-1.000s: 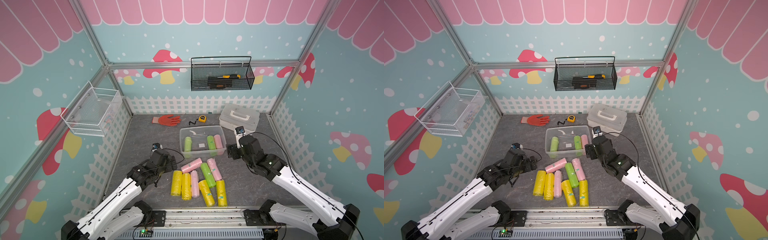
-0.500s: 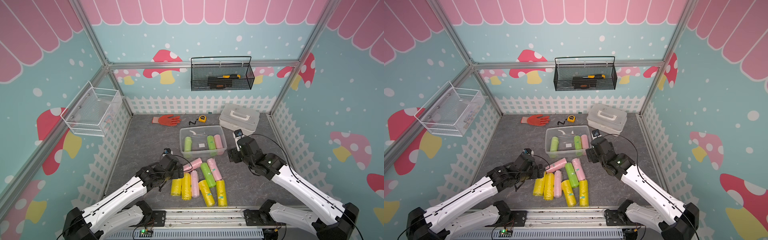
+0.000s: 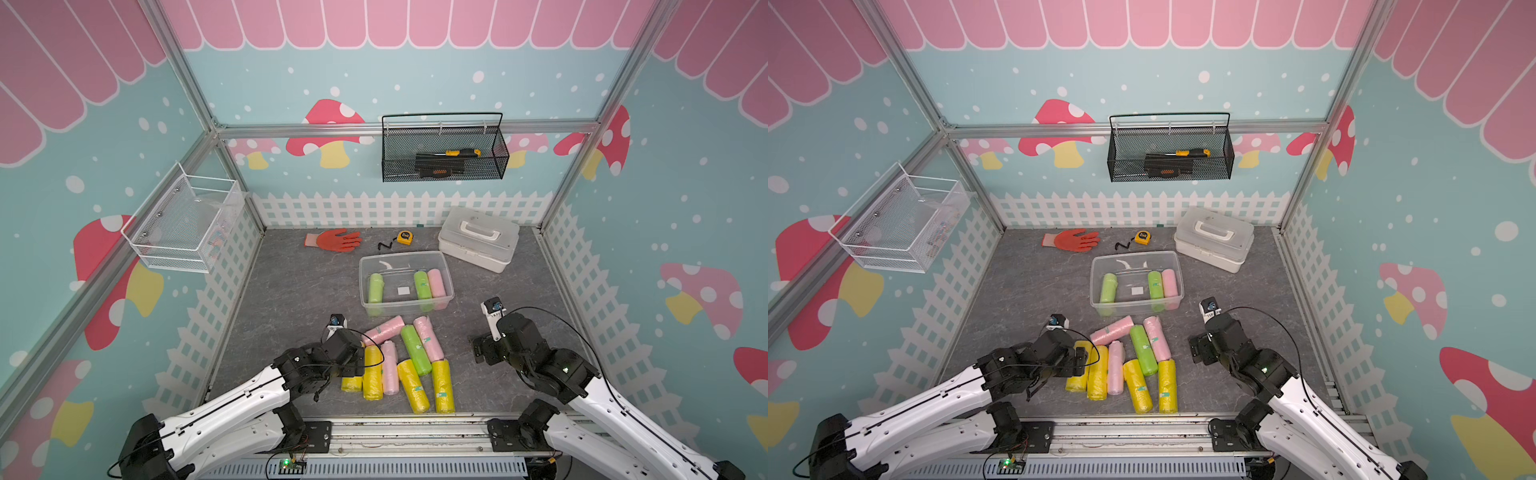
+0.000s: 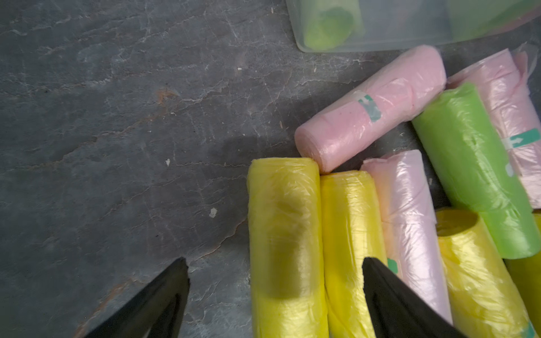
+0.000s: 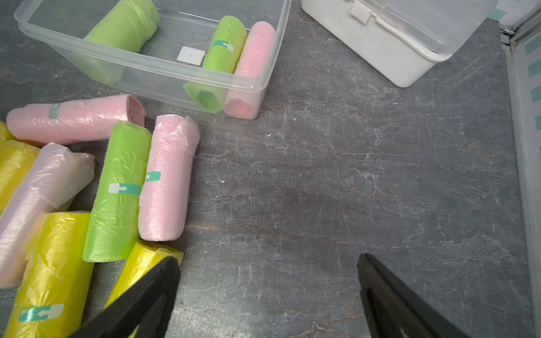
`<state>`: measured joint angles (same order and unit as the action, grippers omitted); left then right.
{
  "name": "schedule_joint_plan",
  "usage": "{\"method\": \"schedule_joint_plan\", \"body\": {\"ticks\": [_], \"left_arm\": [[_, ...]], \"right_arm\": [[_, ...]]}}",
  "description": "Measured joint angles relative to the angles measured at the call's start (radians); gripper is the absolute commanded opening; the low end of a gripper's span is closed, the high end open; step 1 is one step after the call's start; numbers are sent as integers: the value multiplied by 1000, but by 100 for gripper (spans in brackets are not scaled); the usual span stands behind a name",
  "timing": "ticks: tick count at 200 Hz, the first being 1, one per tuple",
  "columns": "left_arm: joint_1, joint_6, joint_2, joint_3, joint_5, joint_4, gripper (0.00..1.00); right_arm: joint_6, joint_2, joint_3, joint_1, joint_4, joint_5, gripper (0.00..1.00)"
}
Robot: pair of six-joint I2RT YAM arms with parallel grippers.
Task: Put the roll of trash bags into the storage box
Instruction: Pick up the roll of trash bags from the center of the board.
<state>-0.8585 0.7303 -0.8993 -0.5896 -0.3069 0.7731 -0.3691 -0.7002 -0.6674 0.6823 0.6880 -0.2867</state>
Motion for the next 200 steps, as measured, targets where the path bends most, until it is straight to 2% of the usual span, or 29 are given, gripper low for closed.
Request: {"method": "schedule_joint_plan", "body": {"ticks": [59,140,168,200], "left_arm": [[-1,22,-183,-10,-56,6,90],[-51,29,-296,-66,-105,11,89],[-97,34,-402,-113,-138,20,86],[-130,41,-546,-161,-142,13,74]], "right_arm": [[-2,-1,0,0,-5,26,96],[-2,-38,0,0,-8,41,97],[-2,-42,0,0,-8,42,97],[-2,-42,0,0,-8,42,97]]}}
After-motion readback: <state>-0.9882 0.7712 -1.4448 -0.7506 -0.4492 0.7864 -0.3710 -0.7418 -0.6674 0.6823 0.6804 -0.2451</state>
